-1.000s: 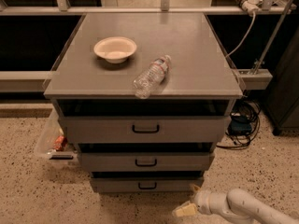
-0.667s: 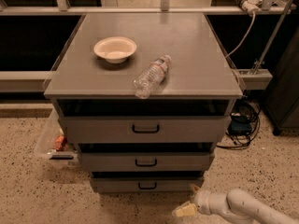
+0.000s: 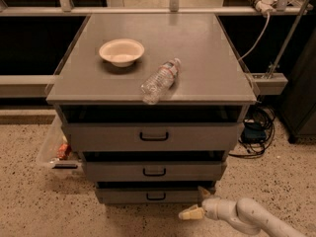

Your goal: Open bottom drawer

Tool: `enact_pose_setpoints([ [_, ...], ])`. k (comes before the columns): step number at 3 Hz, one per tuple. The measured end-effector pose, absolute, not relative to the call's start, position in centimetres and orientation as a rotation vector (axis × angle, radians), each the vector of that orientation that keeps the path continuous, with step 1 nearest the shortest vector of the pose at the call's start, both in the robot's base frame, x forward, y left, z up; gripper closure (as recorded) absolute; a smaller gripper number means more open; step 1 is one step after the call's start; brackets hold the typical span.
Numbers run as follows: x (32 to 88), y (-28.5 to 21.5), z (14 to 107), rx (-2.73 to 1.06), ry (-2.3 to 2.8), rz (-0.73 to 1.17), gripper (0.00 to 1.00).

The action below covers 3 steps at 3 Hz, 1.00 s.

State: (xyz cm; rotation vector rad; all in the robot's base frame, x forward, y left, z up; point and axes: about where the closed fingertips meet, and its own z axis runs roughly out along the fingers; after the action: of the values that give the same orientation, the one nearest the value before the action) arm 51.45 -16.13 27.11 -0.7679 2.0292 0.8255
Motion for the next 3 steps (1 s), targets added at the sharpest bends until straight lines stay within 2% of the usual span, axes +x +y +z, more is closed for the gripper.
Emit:
enact_pose_setpoints([
  [3,57.4,-15.2,23.5,-0.639,1.955,0.864,0.0],
])
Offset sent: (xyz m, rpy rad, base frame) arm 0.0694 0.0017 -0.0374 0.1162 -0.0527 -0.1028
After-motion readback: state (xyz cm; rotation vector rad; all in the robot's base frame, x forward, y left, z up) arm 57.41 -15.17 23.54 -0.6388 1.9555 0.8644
